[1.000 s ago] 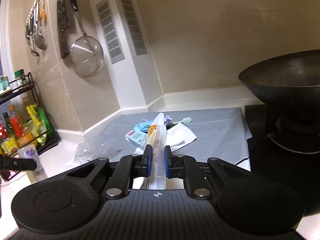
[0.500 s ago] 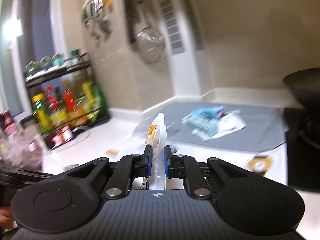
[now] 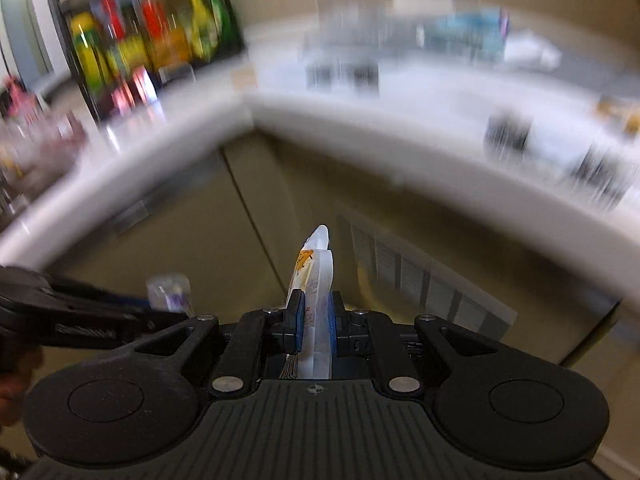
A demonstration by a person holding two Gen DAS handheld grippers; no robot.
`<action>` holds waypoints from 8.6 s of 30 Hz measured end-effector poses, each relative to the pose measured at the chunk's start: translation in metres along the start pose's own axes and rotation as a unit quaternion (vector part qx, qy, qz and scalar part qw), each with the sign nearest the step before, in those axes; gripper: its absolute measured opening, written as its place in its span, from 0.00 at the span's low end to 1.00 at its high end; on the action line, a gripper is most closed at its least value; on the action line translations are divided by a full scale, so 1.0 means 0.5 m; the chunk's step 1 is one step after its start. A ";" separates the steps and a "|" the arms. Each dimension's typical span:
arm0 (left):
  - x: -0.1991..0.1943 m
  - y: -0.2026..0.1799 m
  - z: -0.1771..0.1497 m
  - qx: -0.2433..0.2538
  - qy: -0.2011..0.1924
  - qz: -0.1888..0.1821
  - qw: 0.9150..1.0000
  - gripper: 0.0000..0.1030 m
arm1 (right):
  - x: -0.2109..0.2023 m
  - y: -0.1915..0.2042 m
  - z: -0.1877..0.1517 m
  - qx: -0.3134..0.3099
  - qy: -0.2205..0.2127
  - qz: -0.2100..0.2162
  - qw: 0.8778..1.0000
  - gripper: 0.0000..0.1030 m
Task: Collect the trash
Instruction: 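Lower the bottle and pouch into the trash bin with both grippers, then open the left gripper dropping the bottle while the right gripper releases the pouch, then raise both tools out of the bin back up to the mat, then grasp the clear plastic bag with the left gripper while the right gripper grasps the metal egg ring, then carry the bag and metal ring down over the trash bin with both grippers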
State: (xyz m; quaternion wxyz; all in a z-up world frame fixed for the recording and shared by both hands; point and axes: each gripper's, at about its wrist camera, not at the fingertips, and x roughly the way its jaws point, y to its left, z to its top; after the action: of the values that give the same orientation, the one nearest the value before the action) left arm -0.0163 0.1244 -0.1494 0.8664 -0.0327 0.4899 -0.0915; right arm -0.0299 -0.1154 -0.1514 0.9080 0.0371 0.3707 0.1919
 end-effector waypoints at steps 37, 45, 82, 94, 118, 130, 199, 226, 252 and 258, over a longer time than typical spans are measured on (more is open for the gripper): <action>0.311 0.004 -0.087 0.007 0.161 0.071 0.984 0.36 | 0.298 0.027 -0.103 -0.010 0.181 -0.037 0.983 0.13; 0.365 -0.001 -0.092 0.014 0.197 0.083 0.977 0.35 | 0.343 0.046 -0.112 -0.041 0.203 -0.049 0.977 0.13; 0.020 -0.064 -0.096 0.013 0.015 0.151 0.988 1.00 | -0.028 0.100 -0.087 -0.070 -0.013 -0.055 0.996 0.96; -0.009 -0.083 -0.109 0.027 -0.013 0.162 0.986 1.00 | -0.084 0.114 -0.094 -0.097 -0.050 -0.058 0.992 0.98; -0.009 -0.101 -0.123 0.047 -0.030 0.170 0.984 1.00 | -0.082 0.092 -0.108 -0.068 -0.043 -0.056 0.995 0.99; -0.045 -0.109 -0.098 0.064 -0.070 0.162 0.982 1.00 | -0.119 0.100 -0.080 -0.090 -0.085 -0.061 0.990 1.00; 0.119 -0.184 0.601 0.135 -0.221 0.057 0.964 1.00 | 0.054 -0.367 0.505 0.197 -0.207 -0.033 0.958 1.00; 0.145 -0.139 0.663 0.045 -0.151 0.015 0.987 0.00 | 0.206 -0.478 0.573 0.117 -0.146 -0.300 0.936 0.04; -0.261 -0.069 0.405 0.026 -0.298 -0.031 0.954 0.00 | -0.153 -0.237 0.393 0.063 -0.296 -0.175 0.937 0.03; -0.349 -0.036 0.305 0.021 -0.310 -0.027 0.950 0.00 | -0.215 -0.155 0.331 0.031 -0.300 -0.122 0.946 0.03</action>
State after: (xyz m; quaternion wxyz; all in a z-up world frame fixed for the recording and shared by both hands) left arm 0.0242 0.1350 0.0792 0.9731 -0.0543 0.1943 -0.1109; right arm 0.0386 -0.2153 0.0229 0.9920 0.0759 0.0890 0.0477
